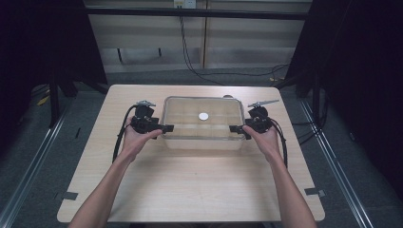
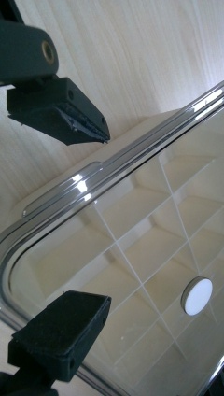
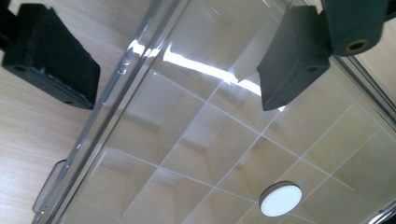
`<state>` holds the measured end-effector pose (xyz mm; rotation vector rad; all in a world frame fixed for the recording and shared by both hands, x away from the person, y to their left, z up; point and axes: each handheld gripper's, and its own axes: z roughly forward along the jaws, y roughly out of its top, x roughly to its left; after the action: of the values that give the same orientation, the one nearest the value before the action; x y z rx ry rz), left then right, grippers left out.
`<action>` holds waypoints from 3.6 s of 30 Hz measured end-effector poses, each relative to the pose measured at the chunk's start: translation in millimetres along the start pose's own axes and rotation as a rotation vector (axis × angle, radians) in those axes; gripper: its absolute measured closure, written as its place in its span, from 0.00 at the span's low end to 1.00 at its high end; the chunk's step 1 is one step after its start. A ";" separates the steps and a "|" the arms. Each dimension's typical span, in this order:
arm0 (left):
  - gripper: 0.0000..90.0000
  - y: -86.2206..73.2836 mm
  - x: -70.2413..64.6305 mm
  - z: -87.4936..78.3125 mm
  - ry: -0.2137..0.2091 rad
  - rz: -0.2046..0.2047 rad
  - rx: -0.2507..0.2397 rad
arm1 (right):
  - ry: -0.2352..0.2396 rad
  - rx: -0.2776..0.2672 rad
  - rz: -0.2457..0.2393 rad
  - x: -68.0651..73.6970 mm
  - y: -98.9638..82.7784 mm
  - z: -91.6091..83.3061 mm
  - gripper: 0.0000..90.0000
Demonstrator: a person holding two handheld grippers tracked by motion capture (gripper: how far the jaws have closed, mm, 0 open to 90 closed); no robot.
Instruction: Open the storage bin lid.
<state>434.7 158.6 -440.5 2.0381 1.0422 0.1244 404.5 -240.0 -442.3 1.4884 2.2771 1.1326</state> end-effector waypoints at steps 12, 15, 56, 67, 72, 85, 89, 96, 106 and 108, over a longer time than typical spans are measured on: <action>0.16 4.4 -4.4 8.7 -0.008 0.009 0.024 | -0.042 0.001 -0.005 3.9 4.9 7.5 0.08; 0.16 4.8 -1.8 9.5 -0.028 0.008 0.029 | -0.034 0.002 0.010 2.2 4.8 8.3 0.08; 0.36 -1.3 1.0 3.9 -0.058 -0.006 -0.054 | -0.090 -0.092 0.017 6.3 1.0 3.8 0.15; 0.47 -8.0 -1.0 -4.4 -0.042 -0.005 -0.114 | -0.086 -0.153 0.036 6.7 -5.5 -3.7 0.27; 0.51 -7.9 -2.0 -7.6 -0.032 0.005 -0.132 | -0.086 -0.179 0.046 5.3 -5.1 -10.0 0.36; 0.59 -5.4 -3.6 -15.4 -0.015 0.010 -0.161 | -0.063 -0.247 0.087 0.7 -7.8 -23.5 0.56; 0.61 -4.9 -4.3 -17.4 -0.014 0.013 -0.177 | -0.064 -0.256 0.092 1.5 -8.1 -26.8 0.59; 0.64 -5.5 -5.4 -22.7 -0.018 0.025 -0.204 | -0.065 -0.284 0.098 3.8 -9.8 -34.3 0.65; 0.68 -3.5 -10.8 -27.1 -0.021 0.055 -0.223 | -0.046 -0.308 0.094 2.7 -11.0 -47.7 0.71; 0.69 -3.2 -11.1 -27.7 -0.023 0.053 -0.228 | -0.044 -0.313 0.096 2.4 -11.6 -48.2 0.72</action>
<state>413.7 169.0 -421.7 1.8563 0.9167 0.2363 369.5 -264.0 -416.5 1.4923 1.9092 1.3925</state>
